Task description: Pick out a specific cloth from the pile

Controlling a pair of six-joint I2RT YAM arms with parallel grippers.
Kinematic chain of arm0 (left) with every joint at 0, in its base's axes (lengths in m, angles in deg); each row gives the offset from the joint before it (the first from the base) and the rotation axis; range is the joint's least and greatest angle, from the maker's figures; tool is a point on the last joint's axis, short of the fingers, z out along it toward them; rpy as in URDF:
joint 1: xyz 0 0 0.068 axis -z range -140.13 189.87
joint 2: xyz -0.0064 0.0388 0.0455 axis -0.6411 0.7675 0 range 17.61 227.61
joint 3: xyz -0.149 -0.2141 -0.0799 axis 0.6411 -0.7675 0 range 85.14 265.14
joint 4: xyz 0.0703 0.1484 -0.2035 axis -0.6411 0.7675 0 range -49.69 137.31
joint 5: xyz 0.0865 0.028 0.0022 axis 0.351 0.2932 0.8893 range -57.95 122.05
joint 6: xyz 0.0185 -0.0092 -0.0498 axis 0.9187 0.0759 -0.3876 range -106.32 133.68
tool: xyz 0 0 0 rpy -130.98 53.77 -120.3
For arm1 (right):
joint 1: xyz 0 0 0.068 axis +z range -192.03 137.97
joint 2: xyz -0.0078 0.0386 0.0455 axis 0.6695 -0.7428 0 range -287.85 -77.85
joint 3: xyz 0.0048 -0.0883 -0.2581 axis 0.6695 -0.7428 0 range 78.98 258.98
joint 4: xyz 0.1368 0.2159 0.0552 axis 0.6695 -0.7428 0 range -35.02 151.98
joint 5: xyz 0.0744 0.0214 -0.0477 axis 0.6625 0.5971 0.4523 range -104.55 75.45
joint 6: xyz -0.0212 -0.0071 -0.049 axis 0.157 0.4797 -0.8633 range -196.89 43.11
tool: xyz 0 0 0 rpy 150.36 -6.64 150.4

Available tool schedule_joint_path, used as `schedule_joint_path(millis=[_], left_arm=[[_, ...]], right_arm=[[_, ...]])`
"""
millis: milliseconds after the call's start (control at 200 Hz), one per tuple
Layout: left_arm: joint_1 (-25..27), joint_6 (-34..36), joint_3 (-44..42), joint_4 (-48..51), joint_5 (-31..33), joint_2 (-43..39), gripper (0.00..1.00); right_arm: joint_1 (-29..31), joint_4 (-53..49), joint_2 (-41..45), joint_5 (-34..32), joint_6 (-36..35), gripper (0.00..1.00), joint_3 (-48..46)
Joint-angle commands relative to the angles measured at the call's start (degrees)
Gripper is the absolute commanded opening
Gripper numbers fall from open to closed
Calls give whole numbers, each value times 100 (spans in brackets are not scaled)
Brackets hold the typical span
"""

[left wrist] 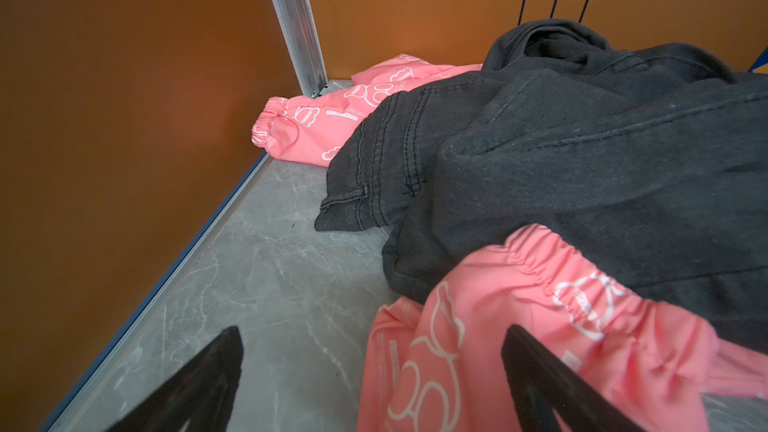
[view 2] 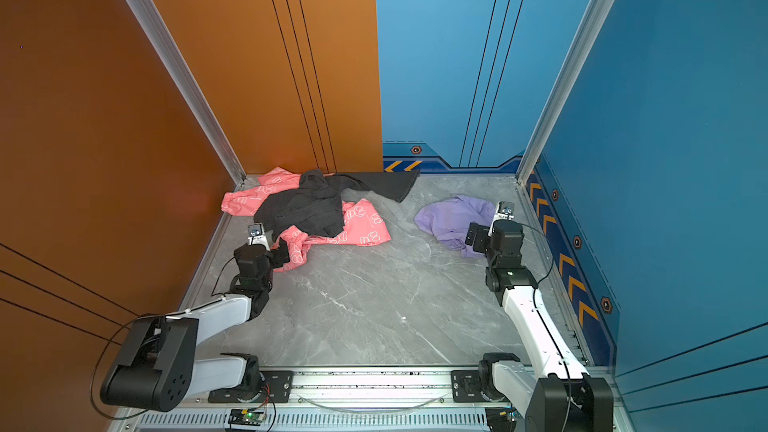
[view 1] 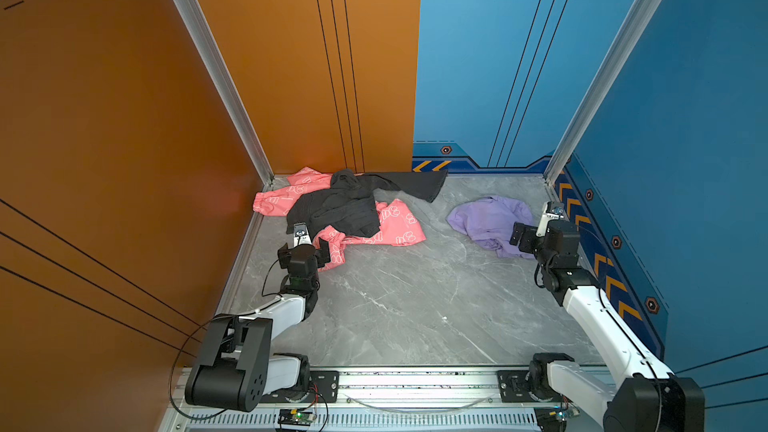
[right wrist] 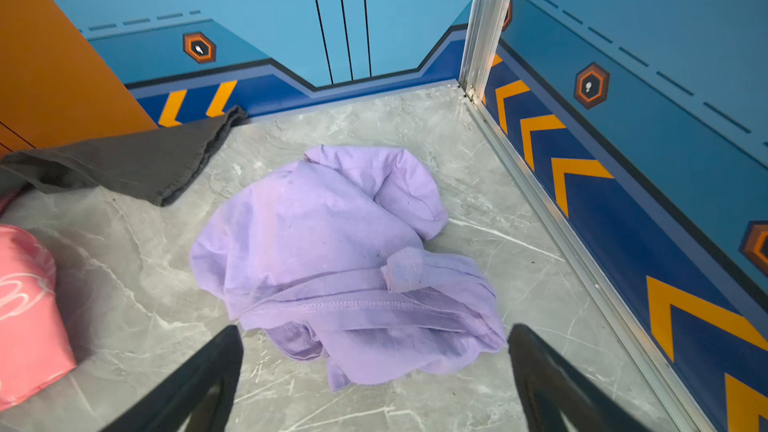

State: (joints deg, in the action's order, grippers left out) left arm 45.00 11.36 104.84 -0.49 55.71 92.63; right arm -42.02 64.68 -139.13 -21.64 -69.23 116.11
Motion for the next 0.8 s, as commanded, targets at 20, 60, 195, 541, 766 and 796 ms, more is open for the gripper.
schedule_joint_path(millis=[20, 60, 195, 541, 766, 796], left_arm=[[-123, 125, -97, -625, -421, 135, 98], [-155, 125, -95, -644, -546, 161, 98], [-215, 135, -173, -862, -776, 264, 98], [-271, 205, -186, -1595, -1129, 1047, 98], [-274, 241, -186, -1994, -1172, 1463, 98], [-284, 226, -201, -2002, -1160, 1462, 98]], right_arm=[[10, 1473, -263, 51, -453, 100, -423], [0, 1761, -378, 63, -530, 100, -550], [-213, 2529, -831, 361, -566, 100, -885], [-563, 3992, -1610, 1106, -270, 100, -1064], [-808, 4790, -2186, 1497, 214, 100, -974], [-799, 4823, -2251, 1529, 175, 100, -948]])
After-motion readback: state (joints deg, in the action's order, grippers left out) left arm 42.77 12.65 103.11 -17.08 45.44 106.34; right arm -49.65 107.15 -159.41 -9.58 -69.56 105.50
